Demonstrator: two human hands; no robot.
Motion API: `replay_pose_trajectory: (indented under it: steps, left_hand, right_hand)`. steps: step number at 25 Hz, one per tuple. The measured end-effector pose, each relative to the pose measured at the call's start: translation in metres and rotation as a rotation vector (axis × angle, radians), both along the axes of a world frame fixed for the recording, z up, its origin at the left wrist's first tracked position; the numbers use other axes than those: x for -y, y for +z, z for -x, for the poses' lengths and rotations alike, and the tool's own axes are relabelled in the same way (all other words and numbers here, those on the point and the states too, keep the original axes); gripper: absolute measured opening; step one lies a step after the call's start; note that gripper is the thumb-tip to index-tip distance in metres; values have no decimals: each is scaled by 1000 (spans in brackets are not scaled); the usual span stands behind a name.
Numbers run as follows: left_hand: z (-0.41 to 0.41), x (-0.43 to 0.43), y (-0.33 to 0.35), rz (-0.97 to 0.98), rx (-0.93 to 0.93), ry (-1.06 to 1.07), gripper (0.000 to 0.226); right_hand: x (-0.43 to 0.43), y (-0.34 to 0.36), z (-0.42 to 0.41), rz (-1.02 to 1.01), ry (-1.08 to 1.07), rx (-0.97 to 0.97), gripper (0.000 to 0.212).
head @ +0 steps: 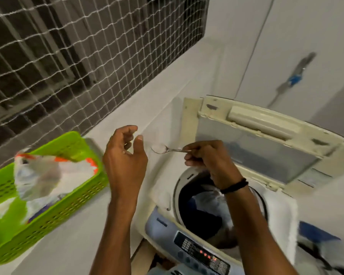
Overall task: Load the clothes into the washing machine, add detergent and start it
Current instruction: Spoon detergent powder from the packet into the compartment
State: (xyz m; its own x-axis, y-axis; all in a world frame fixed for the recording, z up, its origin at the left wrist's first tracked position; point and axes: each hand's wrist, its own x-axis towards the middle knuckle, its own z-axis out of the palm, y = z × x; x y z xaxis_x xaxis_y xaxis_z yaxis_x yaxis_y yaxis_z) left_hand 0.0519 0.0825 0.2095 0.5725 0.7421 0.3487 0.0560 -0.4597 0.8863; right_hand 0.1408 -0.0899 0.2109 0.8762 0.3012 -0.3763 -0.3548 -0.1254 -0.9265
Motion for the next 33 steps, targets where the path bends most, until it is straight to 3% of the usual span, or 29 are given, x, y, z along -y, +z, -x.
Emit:
replay_pose_trajectory:
  steps: [8, 13, 16, 21, 26, 33]
  left_hand:
    - [-69, 76, -73, 142, -281, -330, 17]
    - [-102, 123, -150, 422, -503, -451, 15]
    - [-115, 142, -193, 503, -631, -520, 27]
    - [-121, 160, -224, 334, -794, -634, 31]
    - [-124, 165, -232, 259, -871, -747, 42]
    - [-124, 165, -241, 269, -955, -784, 53]
  right_hand:
    - [89, -68, -27, -12, -281, -122, 27]
    - [151, -145, -35, 73, -522, -230, 20]
    - [172, -185, -32, 116, -648, -273, 20]
    - [167, -225, -28, 403, -606, -200, 16]
    - [151, -235, -19, 689, -443, 44, 25]
    - [139, -229, 0, 717, -344, 249, 34]
